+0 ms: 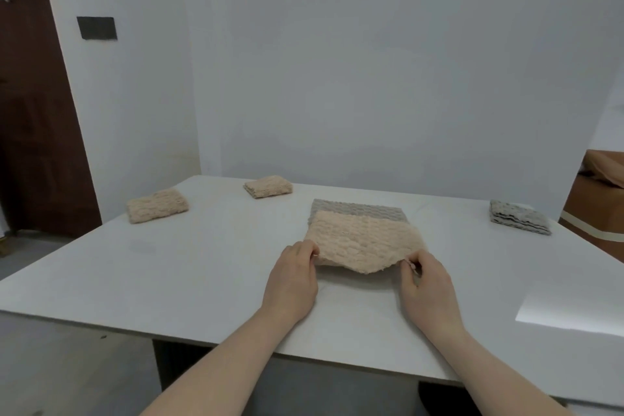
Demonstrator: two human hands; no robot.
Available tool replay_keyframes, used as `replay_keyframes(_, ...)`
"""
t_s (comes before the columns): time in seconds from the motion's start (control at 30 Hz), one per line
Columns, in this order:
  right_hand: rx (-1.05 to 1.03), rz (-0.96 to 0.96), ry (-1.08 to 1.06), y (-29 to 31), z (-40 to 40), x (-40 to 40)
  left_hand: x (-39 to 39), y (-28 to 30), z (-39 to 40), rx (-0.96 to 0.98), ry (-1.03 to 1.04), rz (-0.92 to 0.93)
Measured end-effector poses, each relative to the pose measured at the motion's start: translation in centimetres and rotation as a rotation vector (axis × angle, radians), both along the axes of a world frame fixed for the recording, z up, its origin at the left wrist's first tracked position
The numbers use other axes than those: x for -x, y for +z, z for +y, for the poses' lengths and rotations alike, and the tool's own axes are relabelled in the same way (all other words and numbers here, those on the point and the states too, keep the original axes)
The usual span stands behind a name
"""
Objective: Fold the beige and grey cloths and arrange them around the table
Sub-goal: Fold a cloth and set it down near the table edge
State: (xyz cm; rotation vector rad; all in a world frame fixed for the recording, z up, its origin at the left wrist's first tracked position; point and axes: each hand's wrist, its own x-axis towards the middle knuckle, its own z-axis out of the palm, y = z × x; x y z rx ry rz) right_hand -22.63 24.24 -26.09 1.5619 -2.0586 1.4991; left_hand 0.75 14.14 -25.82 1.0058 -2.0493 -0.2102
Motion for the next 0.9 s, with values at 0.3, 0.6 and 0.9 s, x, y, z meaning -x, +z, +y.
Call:
replay_keyframes(0.3, -0.198, 0.136, 0.075, -0.1, 5.2, -2.0, -3.6, 0.3, 4.1, -0.063, -0.062, -0.184)
replay_keyframes(0.6, -0.153, 0.347, 0.069, 7.1, 10.6, -0.9, -8.4, 9.1, 6.4, 0.139, -0.108, -0.307)
replay_keyframes(0.9, 0.081, 0.323, 0.039, 19.6, 11.1, -2.9, -10.8, 22.8, 8.0, 0.308, -0.023, -0.191)
